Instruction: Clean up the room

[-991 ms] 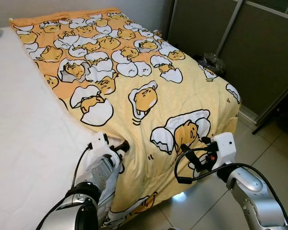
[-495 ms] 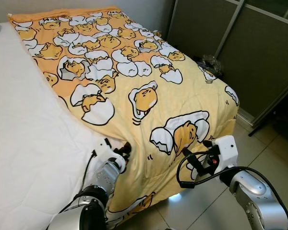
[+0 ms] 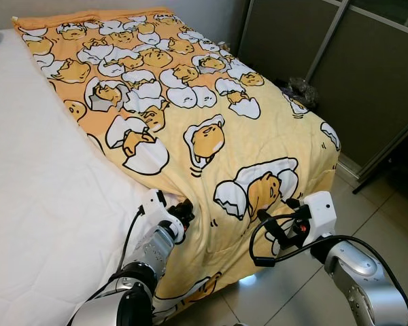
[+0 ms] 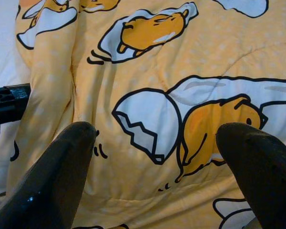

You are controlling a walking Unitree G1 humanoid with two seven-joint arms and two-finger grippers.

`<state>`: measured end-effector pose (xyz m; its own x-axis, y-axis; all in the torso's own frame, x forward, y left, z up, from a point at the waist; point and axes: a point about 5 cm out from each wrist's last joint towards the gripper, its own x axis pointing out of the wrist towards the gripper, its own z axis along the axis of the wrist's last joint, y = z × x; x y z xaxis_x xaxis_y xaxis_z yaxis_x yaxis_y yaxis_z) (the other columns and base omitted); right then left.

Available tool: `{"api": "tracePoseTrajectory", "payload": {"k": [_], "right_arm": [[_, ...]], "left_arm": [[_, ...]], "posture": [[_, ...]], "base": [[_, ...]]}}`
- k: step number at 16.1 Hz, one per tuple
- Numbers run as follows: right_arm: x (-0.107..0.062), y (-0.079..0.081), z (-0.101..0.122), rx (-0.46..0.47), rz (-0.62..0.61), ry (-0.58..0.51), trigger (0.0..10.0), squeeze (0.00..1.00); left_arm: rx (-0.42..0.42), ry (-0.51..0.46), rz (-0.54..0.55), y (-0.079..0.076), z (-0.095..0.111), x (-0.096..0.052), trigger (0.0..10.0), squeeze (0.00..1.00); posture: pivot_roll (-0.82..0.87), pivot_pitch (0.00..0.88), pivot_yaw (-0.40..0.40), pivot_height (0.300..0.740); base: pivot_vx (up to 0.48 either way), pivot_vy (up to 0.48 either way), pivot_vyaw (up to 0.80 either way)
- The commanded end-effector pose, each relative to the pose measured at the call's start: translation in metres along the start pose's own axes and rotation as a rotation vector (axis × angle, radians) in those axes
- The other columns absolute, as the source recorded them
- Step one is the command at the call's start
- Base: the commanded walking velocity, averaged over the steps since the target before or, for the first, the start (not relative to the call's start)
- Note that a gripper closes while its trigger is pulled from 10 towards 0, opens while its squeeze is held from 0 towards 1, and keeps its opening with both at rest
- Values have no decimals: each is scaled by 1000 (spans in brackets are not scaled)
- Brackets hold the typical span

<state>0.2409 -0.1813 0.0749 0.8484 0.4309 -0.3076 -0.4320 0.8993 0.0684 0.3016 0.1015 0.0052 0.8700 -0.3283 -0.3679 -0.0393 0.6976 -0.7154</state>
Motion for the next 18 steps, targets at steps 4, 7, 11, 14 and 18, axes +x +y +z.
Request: {"api": "tracePoseTrajectory", "payload": {"k": [4, 7, 11, 14, 18], "right_arm": [[3, 0, 8, -7, -9, -24, 10000, 153], [2, 0, 7, -4, -14, -26, 10000, 157], [4, 0, 5, 1, -7, -21, 10000, 157], [8, 1, 6, 1, 7, -21, 10000, 153], [12, 3, 6, -3, 23, -19, 10000, 153]], "left_arm": [[89, -35, -61, -11, 17, 5, 0, 0], [354, -107, 32, 14, 56, -8, 0, 0], [582, -160, 153, 45, 104, -36, 0, 0], [581, -153, 187, 52, 105, -42, 0, 0], [440, -164, 205, 40, 78, -32, 10000, 1000]], "posture": [[-187, 0, -96, 740], [-177, 0, -86, 740], [-137, 0, -88, 740], [-126, 0, -91, 740], [-115, 0, -106, 740]], "base": [[0, 0, 0], [0, 0, 0], [0, 0, 0], [0, 0, 0], [0, 0, 0]]}}
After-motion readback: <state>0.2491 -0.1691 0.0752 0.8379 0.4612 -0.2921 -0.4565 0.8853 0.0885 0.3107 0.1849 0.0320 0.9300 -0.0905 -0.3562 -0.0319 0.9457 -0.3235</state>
